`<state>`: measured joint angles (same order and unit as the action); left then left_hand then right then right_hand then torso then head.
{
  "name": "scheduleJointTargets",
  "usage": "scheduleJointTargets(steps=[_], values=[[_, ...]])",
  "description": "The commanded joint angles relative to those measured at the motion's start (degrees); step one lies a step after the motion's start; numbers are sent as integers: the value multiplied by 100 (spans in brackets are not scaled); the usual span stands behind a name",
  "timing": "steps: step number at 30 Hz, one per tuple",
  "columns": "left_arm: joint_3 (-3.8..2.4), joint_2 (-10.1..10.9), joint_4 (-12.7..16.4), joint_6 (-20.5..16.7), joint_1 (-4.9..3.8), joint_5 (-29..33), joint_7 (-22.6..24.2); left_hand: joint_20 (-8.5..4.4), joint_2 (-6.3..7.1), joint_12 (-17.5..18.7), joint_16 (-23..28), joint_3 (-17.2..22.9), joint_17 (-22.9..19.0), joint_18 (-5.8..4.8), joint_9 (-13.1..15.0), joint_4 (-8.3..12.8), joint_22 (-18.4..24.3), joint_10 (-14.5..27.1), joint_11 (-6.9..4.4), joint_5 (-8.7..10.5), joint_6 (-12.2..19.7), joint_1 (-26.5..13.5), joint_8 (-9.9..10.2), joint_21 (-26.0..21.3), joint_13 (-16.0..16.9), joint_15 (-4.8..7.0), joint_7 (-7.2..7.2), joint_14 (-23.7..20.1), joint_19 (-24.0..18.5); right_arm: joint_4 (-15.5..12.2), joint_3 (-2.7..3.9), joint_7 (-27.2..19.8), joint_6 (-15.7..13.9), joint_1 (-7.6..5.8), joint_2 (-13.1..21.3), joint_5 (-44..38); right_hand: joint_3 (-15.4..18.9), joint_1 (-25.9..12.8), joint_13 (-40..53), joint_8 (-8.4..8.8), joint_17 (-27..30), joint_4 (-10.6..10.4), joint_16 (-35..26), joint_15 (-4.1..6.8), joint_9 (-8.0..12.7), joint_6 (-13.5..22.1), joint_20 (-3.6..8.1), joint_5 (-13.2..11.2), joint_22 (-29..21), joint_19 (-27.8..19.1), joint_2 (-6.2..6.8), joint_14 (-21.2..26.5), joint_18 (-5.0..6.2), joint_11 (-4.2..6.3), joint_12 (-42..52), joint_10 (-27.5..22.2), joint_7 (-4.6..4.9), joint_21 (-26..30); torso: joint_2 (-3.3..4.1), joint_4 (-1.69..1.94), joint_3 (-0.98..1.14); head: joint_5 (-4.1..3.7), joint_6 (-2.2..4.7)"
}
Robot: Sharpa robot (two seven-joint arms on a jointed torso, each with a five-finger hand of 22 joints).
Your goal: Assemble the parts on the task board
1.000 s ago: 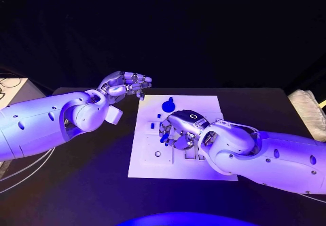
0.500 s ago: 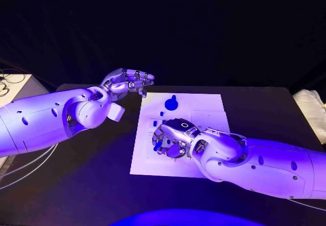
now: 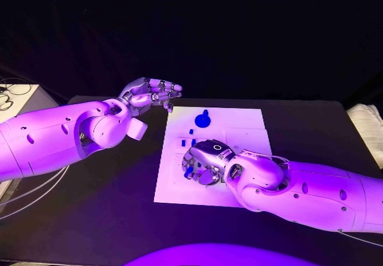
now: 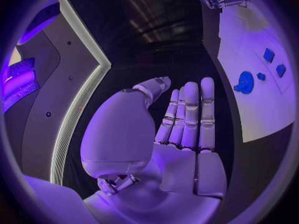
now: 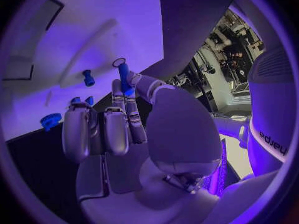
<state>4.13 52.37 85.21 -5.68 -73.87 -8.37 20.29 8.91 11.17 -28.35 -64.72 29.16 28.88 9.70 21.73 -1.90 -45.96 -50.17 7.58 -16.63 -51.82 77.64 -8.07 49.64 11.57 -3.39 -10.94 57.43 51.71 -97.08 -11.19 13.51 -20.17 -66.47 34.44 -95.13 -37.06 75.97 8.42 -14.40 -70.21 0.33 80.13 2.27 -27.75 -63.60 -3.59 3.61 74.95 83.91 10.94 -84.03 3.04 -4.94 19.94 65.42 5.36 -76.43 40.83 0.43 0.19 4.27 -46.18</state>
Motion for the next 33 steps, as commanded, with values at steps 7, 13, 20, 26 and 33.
scheduleJointTargets(steps=[7,13,20,26,33], values=[[-5,7,14,70,-4,36,25,9,-21,-38,22,-35,-8,85,1,7,9,36,10,-1,-15,17,4,-38,-8,-15,-6,-33,31,-31,-12,75,295,9,21,-217,-24,90,10,-8,-5,7,-13,36,-203,-13,39,13,924,257,-126,-210,-42,326,7,357,43,7,-6,1,1,29,-34],[-5,23,16,66,-4,36,24,9,-21,-38,22,-35,-8,85,1,7,9,36,10,-1,-15,17,4,-38,-8,-15,-6,-33,31,-31,-13,158,280,10,46,-301,-28,88,14,-11,3,12,-17,34,-210,-9,38,13,924,256,-131,-208,-42,324,0,359,45,9,-5,-5,-2,33,-32],[-5,31,21,69,-4,36,23,9,-21,-38,22,-35,-8,85,1,7,9,36,10,-1,-15,17,4,-38,-8,-15,-6,-33,31,-23,-14,268,320,10,41,-400,-31,89,17,-13,-3,17,-14,33,-215,-8,38,14,926,257,-131,-210,-42,323,-4,361,46,6,-2,-3,1,22,-32],[-5,38,27,68,-4,36,22,9,-21,-38,22,-35,-8,85,1,7,9,36,10,-1,-15,17,4,-38,-8,-15,-6,-33,31,-28,-14,301,429,10,26,-434,-31,89,17,-13,-3,17,-14,33,-215,-8,38,14,926,257,-131,-210,-42,323,-4,361,46,6,0,0,-1,11,-43],[-5,46,30,63,-5,36,18,9,-21,-38,22,-35,-8,85,1,7,9,36,10,-1,-15,17,4,-38,-8,-15,-6,-33,31,-40,-15,273,553,10,-1,-440,-32,86,21,-16,-4,24,-14,32,-223,-6,37,14,929,258,-130,-210,-43,322,-10,364,46,1,-3,0,-3,10,-61]])
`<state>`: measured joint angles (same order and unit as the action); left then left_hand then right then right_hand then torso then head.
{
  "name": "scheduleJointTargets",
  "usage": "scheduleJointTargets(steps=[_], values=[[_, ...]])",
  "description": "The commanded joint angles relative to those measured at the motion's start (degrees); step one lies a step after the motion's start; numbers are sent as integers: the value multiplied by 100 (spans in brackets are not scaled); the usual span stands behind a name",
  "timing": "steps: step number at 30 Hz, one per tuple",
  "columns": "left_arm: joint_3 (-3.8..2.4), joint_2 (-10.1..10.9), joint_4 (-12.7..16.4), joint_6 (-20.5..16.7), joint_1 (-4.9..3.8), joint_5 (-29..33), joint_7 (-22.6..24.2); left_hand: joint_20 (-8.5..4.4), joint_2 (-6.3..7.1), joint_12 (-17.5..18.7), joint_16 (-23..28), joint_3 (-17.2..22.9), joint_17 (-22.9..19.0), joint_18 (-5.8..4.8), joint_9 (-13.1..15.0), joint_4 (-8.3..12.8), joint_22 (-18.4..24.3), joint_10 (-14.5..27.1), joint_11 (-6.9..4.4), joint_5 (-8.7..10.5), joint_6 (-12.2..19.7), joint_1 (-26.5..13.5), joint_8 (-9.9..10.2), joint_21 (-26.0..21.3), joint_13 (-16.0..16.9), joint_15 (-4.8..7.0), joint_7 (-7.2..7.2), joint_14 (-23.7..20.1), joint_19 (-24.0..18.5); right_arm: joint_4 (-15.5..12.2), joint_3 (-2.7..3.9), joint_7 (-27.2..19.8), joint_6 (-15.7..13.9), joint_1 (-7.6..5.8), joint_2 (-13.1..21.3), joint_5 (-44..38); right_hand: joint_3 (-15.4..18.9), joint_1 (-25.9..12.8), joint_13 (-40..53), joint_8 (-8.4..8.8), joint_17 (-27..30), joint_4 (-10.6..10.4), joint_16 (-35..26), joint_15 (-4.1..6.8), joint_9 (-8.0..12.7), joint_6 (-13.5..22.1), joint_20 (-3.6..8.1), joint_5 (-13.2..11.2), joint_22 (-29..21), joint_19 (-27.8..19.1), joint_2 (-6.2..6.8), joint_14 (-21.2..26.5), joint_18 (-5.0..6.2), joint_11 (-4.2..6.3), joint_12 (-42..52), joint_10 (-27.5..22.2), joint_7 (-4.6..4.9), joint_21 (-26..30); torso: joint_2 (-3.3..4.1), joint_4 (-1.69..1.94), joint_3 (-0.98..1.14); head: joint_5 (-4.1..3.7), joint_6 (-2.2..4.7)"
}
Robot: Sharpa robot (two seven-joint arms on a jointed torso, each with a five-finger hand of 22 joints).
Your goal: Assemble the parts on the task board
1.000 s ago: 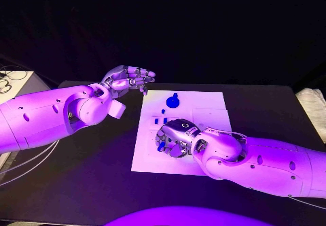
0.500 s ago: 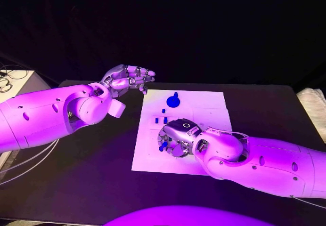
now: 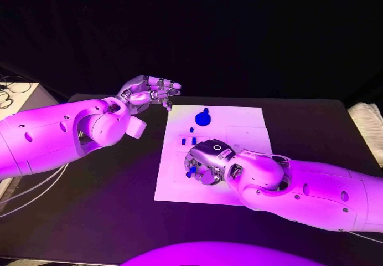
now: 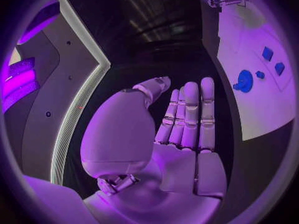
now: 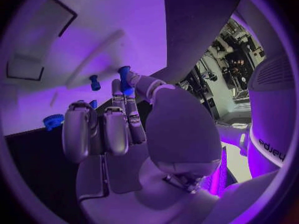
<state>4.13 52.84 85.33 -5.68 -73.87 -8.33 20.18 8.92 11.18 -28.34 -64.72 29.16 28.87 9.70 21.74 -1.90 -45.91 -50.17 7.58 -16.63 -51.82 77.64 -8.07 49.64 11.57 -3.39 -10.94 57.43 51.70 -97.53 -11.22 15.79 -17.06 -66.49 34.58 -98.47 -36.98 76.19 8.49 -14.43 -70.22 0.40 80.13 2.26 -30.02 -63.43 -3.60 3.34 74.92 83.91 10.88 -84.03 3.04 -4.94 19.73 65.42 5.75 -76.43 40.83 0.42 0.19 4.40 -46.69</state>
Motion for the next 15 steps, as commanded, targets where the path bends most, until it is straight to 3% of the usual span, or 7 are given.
scheduleJointTargets(steps=[1,4,11,15], values=[[-5,-1,19,64,-5,32,29,8,-21,-38,22,-35,-6,84,1,7,5,36,10,-1,-15,17,4,-39,-8,-15,-6,-33,31,8,-12,41,247,11,-29,-106,-38,58,16,-15,23,21,-28,31,-1,-20,37,39,913,246,-117,-205,-35,319,3,361,9,45,-4,-2,-4,-3,-9],[-5,-4,23,66,-5,32,27,8,-21,-38,22,-35,-6,84,1,7,5,36,10,-1,-15,17,4,-39,-8,-15,-6,-33,31,21,-14,21,234,11,-69,-102,-20,2,22,2,65,23,-56,6,-26,35,24,22,884,221,-104,-193,-22,288,-78,287,28,125,-4,3,-5,-9,-12],[-5,-4,26,61,-5,32,17,8,-21,-38,22,-35,-6,84,1,7,5,36,10,-1,-15,17,4,-39,-8,-15,-6,-33,31,67,-32,-73,142,10,-147,-60,110,-327,-40,279,186,-67,-124,-169,53,456,-113,86,721,73,206,-133,48,83,-417,-223,164,569,-4,2,-4,-11,-13],[-5,2,29,63,-6,32,11,8,-21,-38,22,-35,-6,84,1,7,5,36,10,-1,-15,17,4,-39,-8,-15,-6,-33,31,80,-43,-79,47,10,-160,-51,148,-349,-41,352,231,-70,-144,-198,79,573,-146,86,693,43,267,-106,65,55,-434,-319,186,654,-2,2,-4,-13,-18]])
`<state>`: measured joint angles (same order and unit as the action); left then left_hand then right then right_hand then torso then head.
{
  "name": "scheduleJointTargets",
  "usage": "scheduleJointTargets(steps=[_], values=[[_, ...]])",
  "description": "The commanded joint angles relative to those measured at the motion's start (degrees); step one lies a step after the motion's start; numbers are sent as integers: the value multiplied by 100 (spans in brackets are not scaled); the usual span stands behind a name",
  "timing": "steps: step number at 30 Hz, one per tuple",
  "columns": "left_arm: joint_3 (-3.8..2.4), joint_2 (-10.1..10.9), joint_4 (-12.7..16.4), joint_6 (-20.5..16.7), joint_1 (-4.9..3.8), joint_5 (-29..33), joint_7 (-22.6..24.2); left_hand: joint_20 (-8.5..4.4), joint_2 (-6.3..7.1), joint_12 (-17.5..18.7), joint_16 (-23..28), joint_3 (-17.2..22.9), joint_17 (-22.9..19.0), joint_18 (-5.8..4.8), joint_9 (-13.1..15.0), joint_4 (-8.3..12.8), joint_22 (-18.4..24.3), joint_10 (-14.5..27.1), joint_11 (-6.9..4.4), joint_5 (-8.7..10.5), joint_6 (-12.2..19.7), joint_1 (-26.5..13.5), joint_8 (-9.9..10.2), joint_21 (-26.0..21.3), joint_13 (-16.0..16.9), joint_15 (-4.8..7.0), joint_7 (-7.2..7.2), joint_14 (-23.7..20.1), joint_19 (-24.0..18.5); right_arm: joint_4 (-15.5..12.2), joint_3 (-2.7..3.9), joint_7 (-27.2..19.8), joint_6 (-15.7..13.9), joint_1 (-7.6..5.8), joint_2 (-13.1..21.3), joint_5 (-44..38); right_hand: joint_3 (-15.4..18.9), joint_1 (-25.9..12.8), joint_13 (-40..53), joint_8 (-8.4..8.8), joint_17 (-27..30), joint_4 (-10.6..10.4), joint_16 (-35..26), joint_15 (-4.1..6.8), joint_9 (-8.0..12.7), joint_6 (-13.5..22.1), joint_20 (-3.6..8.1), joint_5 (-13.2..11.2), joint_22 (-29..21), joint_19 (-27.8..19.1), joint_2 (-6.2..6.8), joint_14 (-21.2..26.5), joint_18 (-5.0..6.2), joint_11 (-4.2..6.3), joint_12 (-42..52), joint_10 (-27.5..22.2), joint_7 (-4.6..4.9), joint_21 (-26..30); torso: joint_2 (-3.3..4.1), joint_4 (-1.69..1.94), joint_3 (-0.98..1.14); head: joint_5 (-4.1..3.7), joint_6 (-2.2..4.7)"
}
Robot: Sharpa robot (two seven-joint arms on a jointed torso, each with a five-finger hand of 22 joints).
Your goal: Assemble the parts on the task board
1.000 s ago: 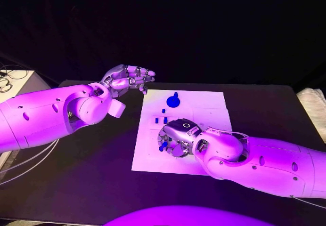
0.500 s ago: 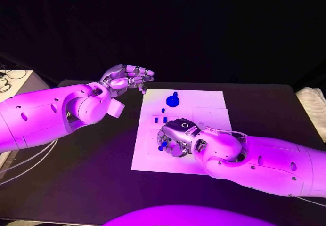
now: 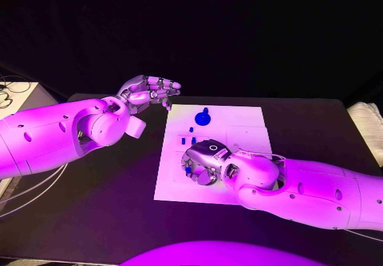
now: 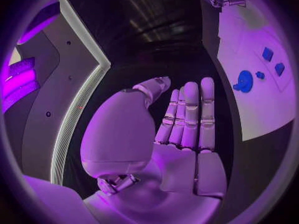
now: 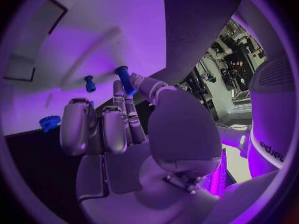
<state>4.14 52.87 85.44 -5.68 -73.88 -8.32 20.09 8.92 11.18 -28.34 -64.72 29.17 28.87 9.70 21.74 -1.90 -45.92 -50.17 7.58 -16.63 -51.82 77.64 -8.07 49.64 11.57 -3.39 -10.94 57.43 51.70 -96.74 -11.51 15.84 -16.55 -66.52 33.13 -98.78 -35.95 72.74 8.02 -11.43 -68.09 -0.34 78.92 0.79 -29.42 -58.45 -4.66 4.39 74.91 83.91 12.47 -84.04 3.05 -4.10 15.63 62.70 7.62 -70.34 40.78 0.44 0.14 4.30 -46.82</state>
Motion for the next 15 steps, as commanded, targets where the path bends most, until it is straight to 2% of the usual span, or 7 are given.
scheduleJointTargets(steps=[1,7,9,15], values=[[-5,0,19,64,-5,31,19,8,-21,-38,22,-35,-6,84,1,7,5,37,10,-1,-15,17,4,-39,-8,-15,-6,-33,31,3,-16,-79,-19,14,-16,-21,51,-4,6,64,28,6,-28,-56,22,94,-45,-17,683,33,118,-99,70,-35,-28,-73,2,74,3,0,1,-3,-4],[-5,9,22,68,-5,31,11,8,-21,-38,22,-35,-6,84,1,7,5,37,10,-1,-15,17,4,-39,-8,-15,-6,-33,31,17,-21,-65,-88,14,-1,-24,95,15,1,140,210,15,-121,-102,48,209,-92,-6,578,-66,155,-8,120,-85,-34,-293,34,362,3,-1,3,-6,-7],[-5,12,23,70,-5,31,8,8,-21,-38,22,-35,-6,84,1,7,5,37,10,-1,-15,17,4,-39,-8,-15,-6,-33,31,16,-21,-73,-113,14,6,-19,119,39,2,149,502,19,-272,-131,48,215,-125,-1,456,-188,144,130,175,-113,-14,-442,48,688,1,-4,6,-6,-6],[-5,16,22,80,-5,31,-3,8,-21,-38,22,-35,-6,84,1,7,5,37,10,-1,-15,17,4,-39,-8,-15,-6,-33,31,13,-23,-98,-196,14,27,-4,273,104,26,212,900,28,-431,-202,69,290,-202,24,280,-426,153,428,260,-179,148,-855,65,1214,-1,-4,9,-12,-3]])
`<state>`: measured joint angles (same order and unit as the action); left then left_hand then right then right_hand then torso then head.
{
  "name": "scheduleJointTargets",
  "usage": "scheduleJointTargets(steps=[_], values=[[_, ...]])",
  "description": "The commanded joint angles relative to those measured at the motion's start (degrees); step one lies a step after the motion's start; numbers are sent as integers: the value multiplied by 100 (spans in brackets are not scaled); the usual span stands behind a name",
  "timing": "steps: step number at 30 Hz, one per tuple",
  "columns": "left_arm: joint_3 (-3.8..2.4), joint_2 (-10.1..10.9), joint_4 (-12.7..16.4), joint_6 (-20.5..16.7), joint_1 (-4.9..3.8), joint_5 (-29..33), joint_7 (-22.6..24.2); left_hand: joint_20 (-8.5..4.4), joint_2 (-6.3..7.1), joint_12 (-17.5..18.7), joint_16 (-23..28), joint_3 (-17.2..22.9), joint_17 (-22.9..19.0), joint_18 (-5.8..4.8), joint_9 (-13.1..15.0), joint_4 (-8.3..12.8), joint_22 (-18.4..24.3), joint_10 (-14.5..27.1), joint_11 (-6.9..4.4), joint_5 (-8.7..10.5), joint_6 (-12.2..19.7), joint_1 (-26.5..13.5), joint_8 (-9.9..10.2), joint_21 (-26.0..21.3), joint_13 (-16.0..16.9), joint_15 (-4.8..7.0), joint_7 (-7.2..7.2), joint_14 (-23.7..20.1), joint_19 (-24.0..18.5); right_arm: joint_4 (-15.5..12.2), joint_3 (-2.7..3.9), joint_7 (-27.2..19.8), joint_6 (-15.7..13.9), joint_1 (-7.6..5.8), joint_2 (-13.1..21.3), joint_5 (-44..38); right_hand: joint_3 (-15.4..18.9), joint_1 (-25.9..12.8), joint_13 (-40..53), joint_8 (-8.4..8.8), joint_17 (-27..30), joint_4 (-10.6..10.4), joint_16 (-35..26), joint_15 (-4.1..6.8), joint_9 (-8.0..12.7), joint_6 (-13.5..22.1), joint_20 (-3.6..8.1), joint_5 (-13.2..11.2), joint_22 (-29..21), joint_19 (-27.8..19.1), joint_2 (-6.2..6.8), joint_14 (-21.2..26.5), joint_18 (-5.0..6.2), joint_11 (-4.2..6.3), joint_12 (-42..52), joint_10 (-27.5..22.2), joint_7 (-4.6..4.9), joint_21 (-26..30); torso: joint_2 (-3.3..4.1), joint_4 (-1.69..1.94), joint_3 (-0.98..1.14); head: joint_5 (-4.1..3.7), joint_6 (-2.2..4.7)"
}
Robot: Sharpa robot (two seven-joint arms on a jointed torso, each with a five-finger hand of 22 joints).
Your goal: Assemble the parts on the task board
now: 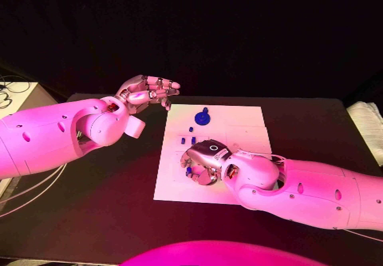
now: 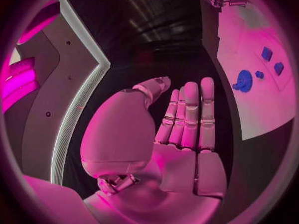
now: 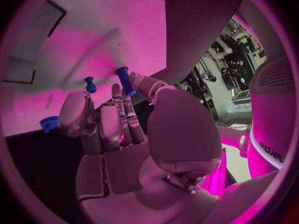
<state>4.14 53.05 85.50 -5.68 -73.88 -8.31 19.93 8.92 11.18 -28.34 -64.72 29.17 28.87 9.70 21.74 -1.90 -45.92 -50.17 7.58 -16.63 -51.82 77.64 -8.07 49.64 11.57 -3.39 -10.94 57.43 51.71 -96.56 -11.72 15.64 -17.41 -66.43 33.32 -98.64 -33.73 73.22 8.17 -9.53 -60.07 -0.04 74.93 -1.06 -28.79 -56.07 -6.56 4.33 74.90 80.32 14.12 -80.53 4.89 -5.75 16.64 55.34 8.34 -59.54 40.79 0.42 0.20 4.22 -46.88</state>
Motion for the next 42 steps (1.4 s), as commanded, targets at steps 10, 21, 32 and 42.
scheduleJointTargets(steps=[10,21,32,42], values=[[-5,-9,6,99,-5,30,3,8,-29,-48,24,-44,-11,84,0,-10,18,46,10,-3,-15,16,3,-57,-11,-15,-6,-33,41,-62,-3,-214,-480,5,92,91,2592,1419,167,427,2252,-1481,-464,-417,131,868,-356,143,-563,-1245,-32,1905,439,-390,1214,-2198,-194,2650,-1,-1,4,-27,22],[-4,-17,-25,115,-4,40,26,9,-27,-51,25,-52,-13,83,0,-17,22,48,11,-1,-14,11,3,-64,-12,-16,-6,-34,44,-548,44,-719,-938,-243,868,1597,3037,1377,321,391,2361,-1651,100,-247,102,1116,-267,180,-348,-867,-294,1661,379,-192,2415,-1743,-83,2111,-30,-17,-1,-123,79],[5,-10,-95,126,4,67,25,9,-23,-53,26,-58,-14,83,-1,-23,25,48,11,0,-12,4,4,-68,-12,-17,-6,-35,45,-901,86,-736,-449,-737,2246,3559,3094,567,3700,-246,-1004,-1636,1006,320,8,23,286,159,959,597,-614,-497,-192,382,4961,1847,-174,-1379,-108,-73,-1,-394,185],[11,13,-87,107,18,70,22,9,-23,-53,26,-58,-14,83,-1,-23,25,48,11,0,-12,4,4,-68,-12,-17,-6,-35,45,-1204,13,511,8,-781,3258,3194,3780,-100,7675,-472,-2836,-1672,1469,387,-196,-182,352,661,1272,798,-873,-911,-335,462,7079,3189,-276,-2201,-150,-127,0,-537,195]])
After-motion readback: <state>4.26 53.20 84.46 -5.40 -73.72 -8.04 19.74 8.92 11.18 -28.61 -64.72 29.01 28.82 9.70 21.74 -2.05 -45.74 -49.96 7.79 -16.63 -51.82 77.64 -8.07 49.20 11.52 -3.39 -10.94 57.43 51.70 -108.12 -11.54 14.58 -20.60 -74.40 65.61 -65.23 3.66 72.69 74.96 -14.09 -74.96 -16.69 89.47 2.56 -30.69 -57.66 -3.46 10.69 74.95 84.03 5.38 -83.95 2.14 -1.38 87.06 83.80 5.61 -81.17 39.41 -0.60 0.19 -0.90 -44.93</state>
